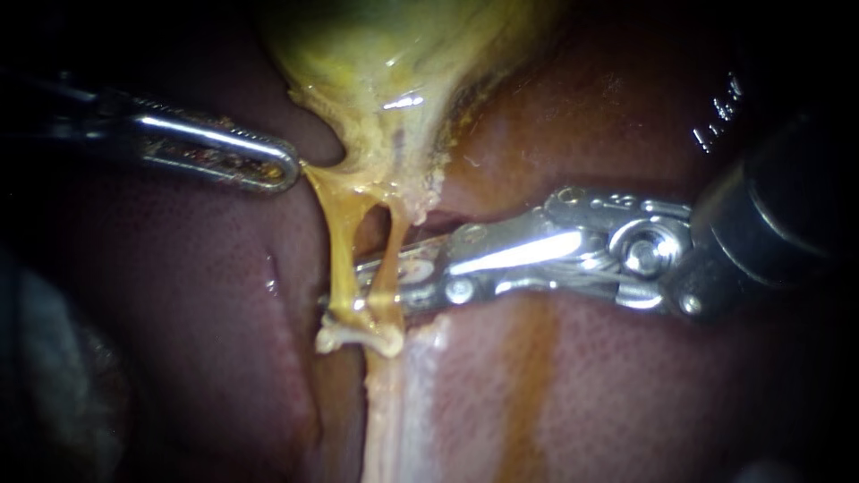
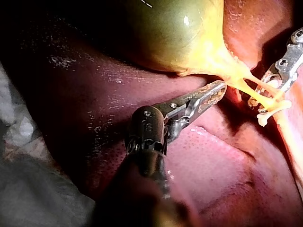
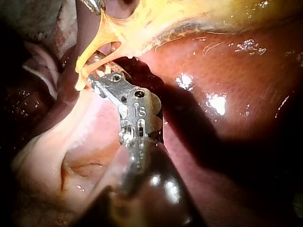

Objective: Clipping second clip left tube

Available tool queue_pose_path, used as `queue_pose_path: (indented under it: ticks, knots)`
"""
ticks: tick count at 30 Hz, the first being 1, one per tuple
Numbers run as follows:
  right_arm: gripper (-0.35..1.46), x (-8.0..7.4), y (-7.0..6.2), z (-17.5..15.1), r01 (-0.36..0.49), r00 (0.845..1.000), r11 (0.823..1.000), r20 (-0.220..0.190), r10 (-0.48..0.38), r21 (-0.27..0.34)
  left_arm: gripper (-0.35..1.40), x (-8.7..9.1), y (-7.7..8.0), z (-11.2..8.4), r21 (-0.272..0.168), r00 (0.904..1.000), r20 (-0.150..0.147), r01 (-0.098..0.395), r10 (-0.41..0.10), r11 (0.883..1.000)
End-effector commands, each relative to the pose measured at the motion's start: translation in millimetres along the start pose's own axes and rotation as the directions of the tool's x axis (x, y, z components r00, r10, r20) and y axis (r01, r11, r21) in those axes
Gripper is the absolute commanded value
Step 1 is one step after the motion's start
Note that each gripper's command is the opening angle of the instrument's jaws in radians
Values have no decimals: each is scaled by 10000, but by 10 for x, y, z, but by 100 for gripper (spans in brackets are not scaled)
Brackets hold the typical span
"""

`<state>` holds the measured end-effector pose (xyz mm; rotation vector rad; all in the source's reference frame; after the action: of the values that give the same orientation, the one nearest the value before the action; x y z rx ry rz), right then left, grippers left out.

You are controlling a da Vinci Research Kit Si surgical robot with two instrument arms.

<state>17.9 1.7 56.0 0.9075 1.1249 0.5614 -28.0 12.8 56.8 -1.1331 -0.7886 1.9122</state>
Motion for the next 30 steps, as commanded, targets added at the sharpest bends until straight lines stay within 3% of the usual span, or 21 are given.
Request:
queue_pose_path:
  ticks: [1,10,13,17,19,30]
  knots:
    - [4,0,0,0,2,10000,10000,0,-2,-1,-35,0,0,0,-1,10000,-1,1,-1,10000]
    - [19,-13,19,1,-38,9998,9999,193,41,-158,-35,0,0,0,-3,10000,0,1,-1,10000]
    - [21,-18,28,-3,0,9985,9990,548,24,-446,-35,0,-1,0,-4,10000,0,0,0,10000]
    - [23,-21,41,-11,32,9992,9942,396,11,-1077,-35,0,-3,-1,-6,10000,2,-6,6,10000]
    - [24,-22,47,-16,42,9985,9923,539,25,-1234,-35,-1,-4,-1,-8,10000,3,-8,8,10000]
    - [29,-36,52,-50,317,9952,9884,966,-173,-1487,-35,-1,-5,-3,-17,10000,8,-12,12,10000]
